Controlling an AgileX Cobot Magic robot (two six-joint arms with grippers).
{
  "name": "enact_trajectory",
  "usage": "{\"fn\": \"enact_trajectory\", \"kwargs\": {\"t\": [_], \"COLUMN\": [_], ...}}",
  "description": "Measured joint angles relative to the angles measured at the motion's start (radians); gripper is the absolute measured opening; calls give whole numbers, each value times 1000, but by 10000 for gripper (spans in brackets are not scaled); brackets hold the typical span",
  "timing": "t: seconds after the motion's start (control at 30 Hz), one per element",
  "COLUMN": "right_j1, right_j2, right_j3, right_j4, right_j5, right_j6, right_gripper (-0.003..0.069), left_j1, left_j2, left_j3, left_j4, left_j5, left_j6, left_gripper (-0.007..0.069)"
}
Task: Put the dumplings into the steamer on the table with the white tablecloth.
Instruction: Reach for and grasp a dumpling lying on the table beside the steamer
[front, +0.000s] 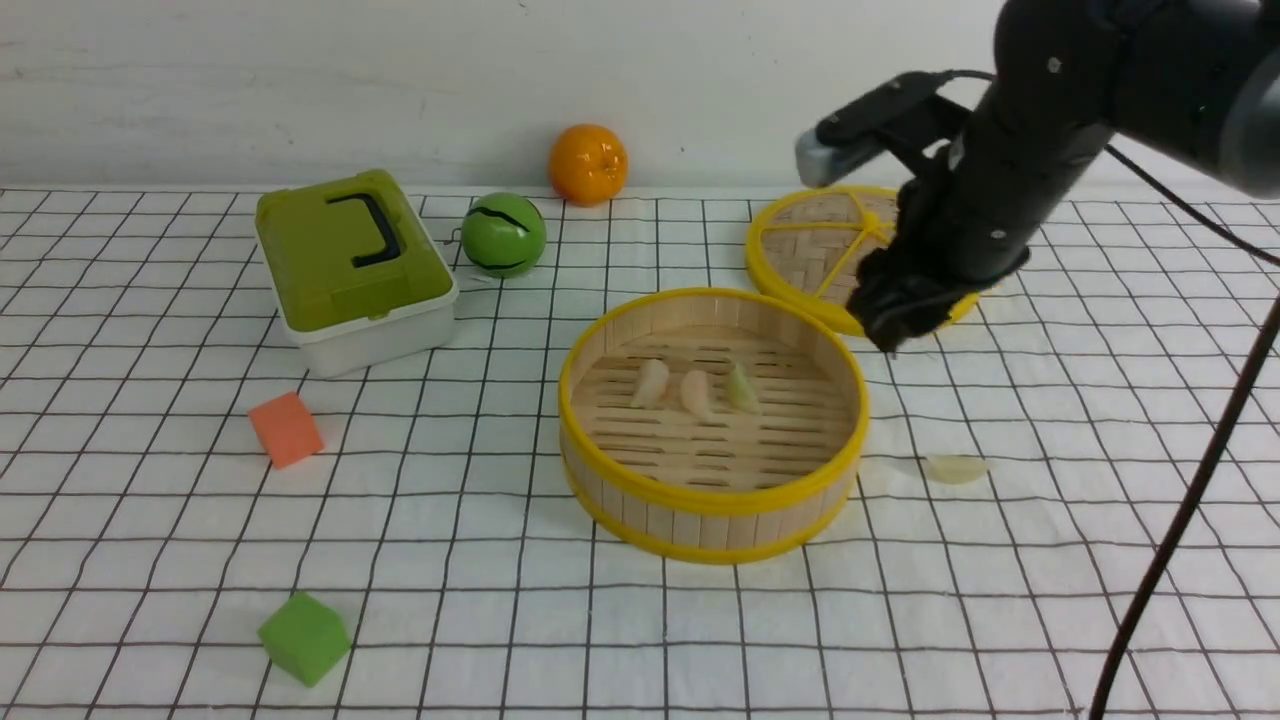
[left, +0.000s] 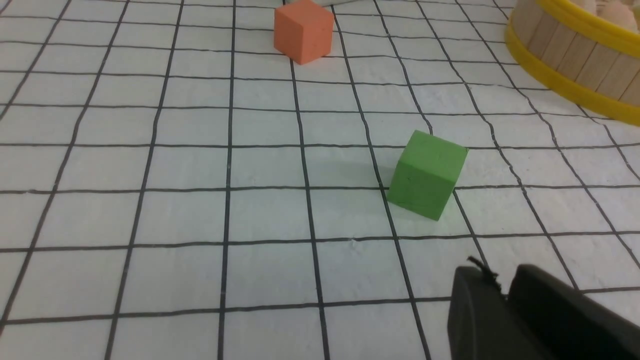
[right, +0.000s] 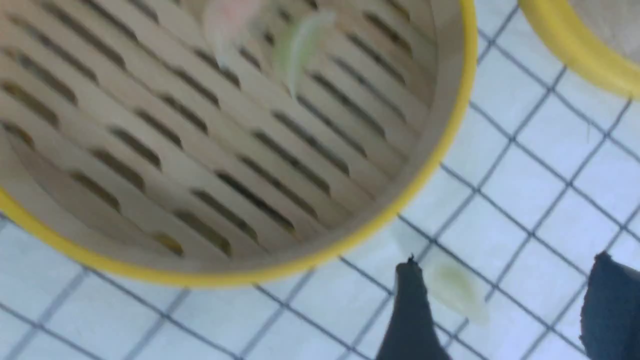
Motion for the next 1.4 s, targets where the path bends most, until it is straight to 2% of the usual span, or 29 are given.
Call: {"fn": "enact_trajectory", "kwargs": {"t": [0.1, 0.27, 0.47, 0.6, 0.73, 0.9, 1.23, 1.4], "right_j1": [-46, -145, -153, -153, -153, -153, -153, -120], "right_j2": [34, 140, 207, 240, 268, 277, 199, 121], "right_j3": [0, 1, 1, 1, 1, 0, -5, -25], "right_j4": [12, 66, 108, 166, 170, 166, 173, 344], "right_j5": [31, -10, -7, -7, -7, 2, 49, 0], "right_j6": [-48, -88, -172, -268, -278, -229, -53, 0], "right_gripper": [438, 438, 417, 368, 323, 158, 151, 151], "left_j1": [0, 0, 0, 0, 0, 0, 0, 0], "left_j2": [0, 0, 0, 0, 0, 0, 0, 0], "left_j3": [0, 0, 0, 0, 0, 0, 0, 0], "left_j4": [0, 0, 0, 0, 0, 0, 0, 0], "left_j5": [0, 0, 0, 0, 0, 0, 0, 0], "left_j6": [0, 0, 0, 0, 0, 0, 0, 0], "left_gripper": [97, 103, 104, 108, 109, 111, 125, 128]}}
